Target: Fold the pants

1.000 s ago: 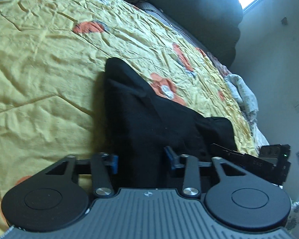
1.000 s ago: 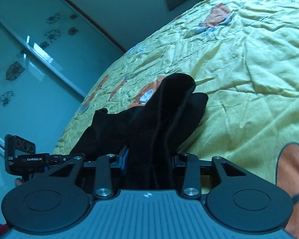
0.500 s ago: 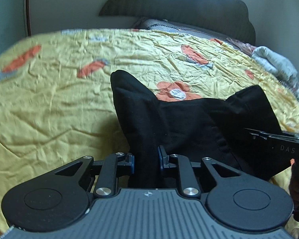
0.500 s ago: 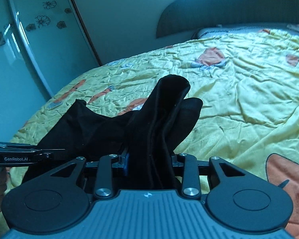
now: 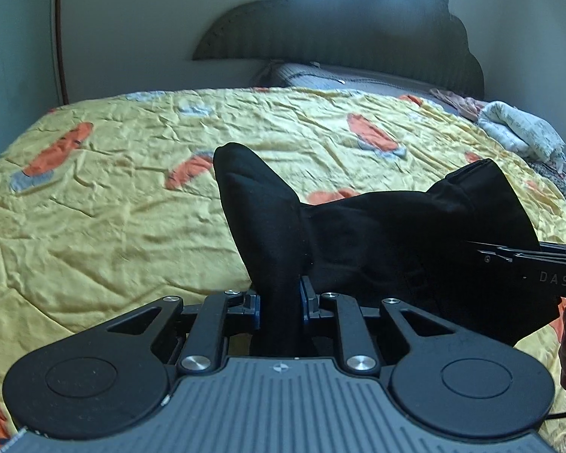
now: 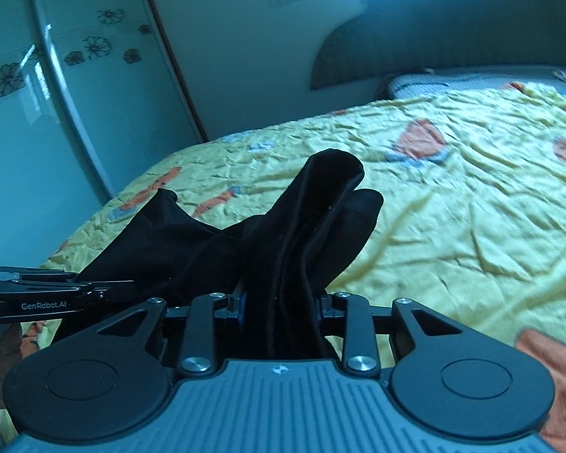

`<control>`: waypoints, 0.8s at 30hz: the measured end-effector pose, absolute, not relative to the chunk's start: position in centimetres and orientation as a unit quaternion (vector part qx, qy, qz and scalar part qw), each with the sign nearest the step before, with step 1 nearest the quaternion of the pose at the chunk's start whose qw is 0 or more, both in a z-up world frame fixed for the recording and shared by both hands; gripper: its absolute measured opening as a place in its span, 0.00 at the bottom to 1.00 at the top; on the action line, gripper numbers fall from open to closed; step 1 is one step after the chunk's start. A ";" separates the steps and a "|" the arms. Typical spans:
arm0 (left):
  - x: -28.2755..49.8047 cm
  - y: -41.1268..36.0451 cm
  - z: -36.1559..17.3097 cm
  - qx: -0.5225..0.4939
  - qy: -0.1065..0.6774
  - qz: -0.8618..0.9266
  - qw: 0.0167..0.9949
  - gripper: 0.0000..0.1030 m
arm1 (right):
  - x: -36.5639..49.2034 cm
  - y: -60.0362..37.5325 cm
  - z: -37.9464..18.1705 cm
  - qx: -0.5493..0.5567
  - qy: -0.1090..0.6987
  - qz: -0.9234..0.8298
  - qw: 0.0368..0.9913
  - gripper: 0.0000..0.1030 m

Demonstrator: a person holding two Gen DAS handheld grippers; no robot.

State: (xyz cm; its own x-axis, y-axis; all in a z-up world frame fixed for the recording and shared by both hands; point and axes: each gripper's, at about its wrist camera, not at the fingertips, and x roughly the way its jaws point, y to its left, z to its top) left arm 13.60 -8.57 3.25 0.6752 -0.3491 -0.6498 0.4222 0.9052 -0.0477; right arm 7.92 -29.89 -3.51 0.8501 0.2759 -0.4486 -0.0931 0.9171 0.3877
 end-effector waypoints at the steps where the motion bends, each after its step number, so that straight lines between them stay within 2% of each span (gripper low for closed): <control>1: 13.8 -8.3 3.5 0.053 0.341 -0.207 0.916 0.21 | 8.3 -29.7 -3.2 0.177 0.254 0.102 0.945 0.29; 13: 18.8 -4.7 5.0 0.057 0.323 -0.145 0.934 0.21 | 16.4 -25.4 -0.7 0.145 0.241 0.144 0.949 0.29; 24: 23.1 -3.6 2.8 0.070 0.341 -0.107 0.931 0.21 | 21.9 -23.6 -4.1 0.166 0.271 0.147 0.937 0.29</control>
